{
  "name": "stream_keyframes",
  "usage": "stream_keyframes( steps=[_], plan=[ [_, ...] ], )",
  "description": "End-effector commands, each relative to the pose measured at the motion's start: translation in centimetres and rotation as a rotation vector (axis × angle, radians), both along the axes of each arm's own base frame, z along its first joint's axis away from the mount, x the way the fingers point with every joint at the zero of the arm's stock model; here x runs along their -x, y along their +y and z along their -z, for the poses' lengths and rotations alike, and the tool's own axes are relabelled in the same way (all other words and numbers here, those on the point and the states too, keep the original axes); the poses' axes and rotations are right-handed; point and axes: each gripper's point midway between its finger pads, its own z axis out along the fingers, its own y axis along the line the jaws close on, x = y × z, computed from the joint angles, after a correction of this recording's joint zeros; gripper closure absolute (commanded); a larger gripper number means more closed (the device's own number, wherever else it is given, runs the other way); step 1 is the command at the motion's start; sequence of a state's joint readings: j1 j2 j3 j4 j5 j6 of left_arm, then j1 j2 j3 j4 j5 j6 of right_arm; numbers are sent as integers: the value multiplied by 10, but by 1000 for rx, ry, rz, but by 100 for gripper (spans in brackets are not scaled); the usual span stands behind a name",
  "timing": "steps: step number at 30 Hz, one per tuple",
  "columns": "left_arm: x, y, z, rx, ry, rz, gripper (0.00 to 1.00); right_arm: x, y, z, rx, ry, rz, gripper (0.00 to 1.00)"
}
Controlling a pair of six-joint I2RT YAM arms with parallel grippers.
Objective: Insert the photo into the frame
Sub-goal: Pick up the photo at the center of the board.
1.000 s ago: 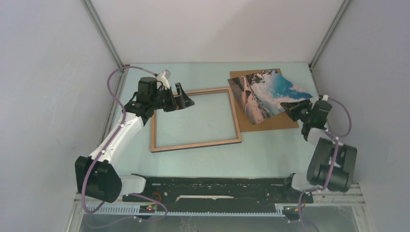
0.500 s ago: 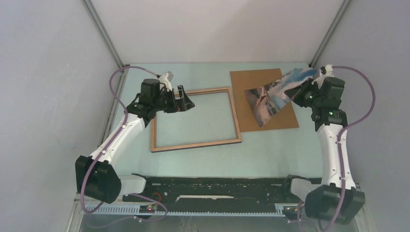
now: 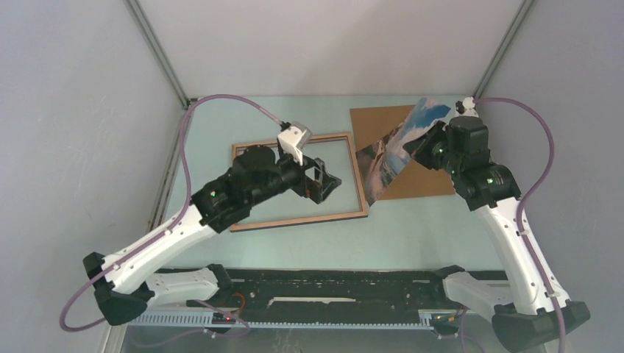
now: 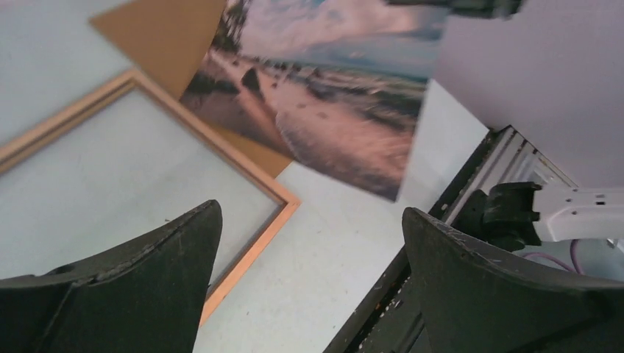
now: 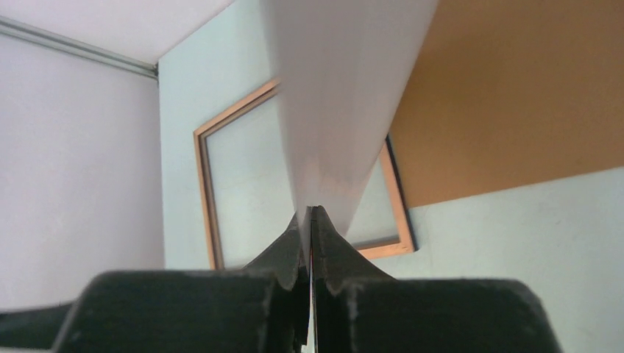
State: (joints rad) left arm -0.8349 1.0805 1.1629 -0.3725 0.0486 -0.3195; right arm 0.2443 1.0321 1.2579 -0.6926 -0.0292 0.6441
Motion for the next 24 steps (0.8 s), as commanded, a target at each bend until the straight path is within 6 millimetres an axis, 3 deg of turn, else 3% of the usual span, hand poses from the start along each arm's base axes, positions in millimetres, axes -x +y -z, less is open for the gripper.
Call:
stream_keyframes(
  steps=[1,8,12,24],
  plan=[
    [-6,6,-47,-40,-230,-182,0,6,6,-27,-153,-32,148,100],
    [17,-59,-48,-168,-327,-74,0,11,15,-28,-183,-35,227,100],
    [17,-86,-39,-245,-344,-41,0,12,17,-25,-186,-28,245,100],
    [-6,-123,-12,-491,-398,-24,7,23,3,-33,-111,-81,261,100]
  ],
)
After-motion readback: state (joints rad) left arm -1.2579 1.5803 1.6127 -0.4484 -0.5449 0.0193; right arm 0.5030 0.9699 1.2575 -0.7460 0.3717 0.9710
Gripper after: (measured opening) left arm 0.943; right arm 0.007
